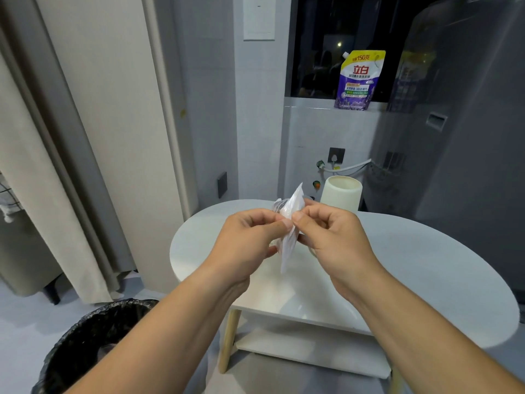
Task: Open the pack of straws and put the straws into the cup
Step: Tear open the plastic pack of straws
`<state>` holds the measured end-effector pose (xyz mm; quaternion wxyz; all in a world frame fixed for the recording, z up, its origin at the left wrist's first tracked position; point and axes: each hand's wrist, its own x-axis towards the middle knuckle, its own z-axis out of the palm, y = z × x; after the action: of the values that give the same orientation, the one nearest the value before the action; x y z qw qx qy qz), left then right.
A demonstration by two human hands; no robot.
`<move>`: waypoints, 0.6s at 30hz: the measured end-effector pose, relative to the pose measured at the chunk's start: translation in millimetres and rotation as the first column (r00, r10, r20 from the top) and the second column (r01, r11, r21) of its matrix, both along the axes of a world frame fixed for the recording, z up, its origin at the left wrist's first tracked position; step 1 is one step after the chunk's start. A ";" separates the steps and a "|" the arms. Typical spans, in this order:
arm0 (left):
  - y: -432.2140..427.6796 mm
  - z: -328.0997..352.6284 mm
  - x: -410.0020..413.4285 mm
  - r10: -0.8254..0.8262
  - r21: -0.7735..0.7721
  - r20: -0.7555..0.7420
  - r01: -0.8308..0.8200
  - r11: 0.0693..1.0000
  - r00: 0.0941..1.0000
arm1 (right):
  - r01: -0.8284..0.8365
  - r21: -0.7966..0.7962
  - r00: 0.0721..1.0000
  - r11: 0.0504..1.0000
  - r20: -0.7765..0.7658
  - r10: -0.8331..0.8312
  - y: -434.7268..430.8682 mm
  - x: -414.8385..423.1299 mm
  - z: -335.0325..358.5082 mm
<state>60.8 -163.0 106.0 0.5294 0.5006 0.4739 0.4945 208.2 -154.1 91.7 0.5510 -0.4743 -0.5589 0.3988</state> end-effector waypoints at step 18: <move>5.2 -2.2 4.0 0.256 0.040 0.008 -0.256 0.966 0.967 | 0.142 0.079 0.976 0.987 0.155 -0.153 5.3 -1.1 -7.7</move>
<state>64.8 -157.8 103.7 0.4514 0.4454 0.5237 0.5688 207.2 -148.8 84.0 0.5481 -0.5261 -0.5779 0.2981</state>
